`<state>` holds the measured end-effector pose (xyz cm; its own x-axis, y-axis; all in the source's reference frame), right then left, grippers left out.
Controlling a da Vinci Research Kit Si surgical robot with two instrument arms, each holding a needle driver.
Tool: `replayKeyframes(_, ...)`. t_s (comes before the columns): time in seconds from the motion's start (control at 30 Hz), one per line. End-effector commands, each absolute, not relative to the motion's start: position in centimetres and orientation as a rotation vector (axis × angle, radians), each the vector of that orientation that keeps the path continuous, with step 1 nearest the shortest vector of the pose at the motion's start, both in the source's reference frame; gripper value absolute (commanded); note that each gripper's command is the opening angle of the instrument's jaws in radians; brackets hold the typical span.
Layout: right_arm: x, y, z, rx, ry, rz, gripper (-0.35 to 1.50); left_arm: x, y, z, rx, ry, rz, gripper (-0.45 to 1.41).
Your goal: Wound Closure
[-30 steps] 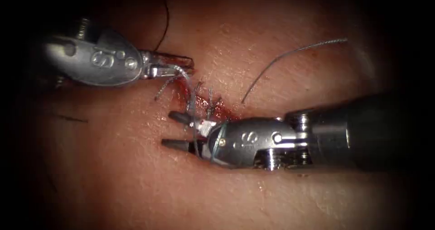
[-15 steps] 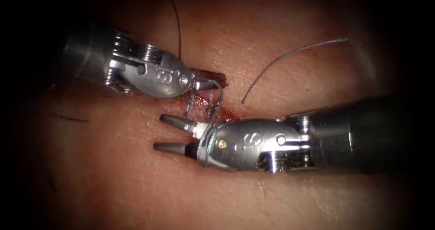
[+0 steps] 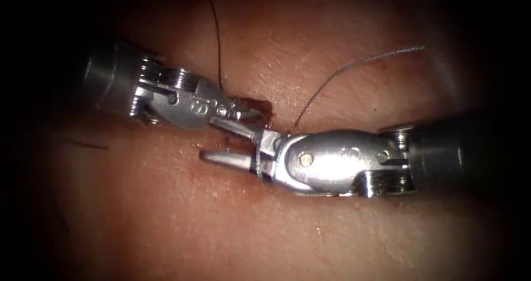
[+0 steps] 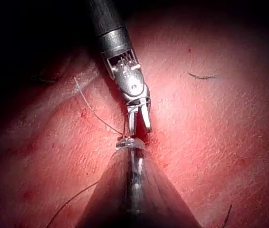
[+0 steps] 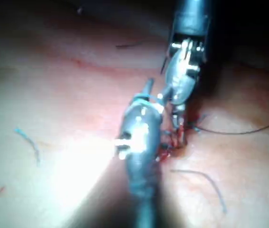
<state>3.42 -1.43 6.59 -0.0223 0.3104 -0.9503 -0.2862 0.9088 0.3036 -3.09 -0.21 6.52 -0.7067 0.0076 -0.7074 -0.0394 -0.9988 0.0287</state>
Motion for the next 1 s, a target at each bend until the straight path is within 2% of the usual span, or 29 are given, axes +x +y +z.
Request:
replayKeyframes(0.03,3.47,-1.47,6.64,0.011,1.527,0.49,0.26,-3.14,-0.25,6.58,-1.198,0.063,2.878,-0.45)
replayKeyframes(0.23,3.37,-1.41,6.66,-0.008,1.524,0.539,0.24,-3.07,-0.33,6.58,-1.21,0.062,2.885,-0.45)
replayKeyframes(0.37,3.23,-1.38,6.74,-0.053,1.474,0.644,0.31,-3.02,-0.56,6.53,-1.235,0.064,2.89,-0.45)
replayKeyframes(0.6,3.01,-1.42,6.91,-0.08,1.403,0.805,0.31,-3.07,-0.7,6.4,-1.243,0.066,2.885,-0.45)
replayKeyframes(0.73,2.82,-1.45,6.99,-0.124,1.374,0.911,0.48,-3.12,-0.77,6.29,-1.248,0.062,2.879,-0.45)
replayKeyframes(1.0,2.55,-1.5,7.08,-0.166,1.32,1.097,0.64,-3.25,-0.67,6.09,-1.263,0.071,2.886,-0.45)
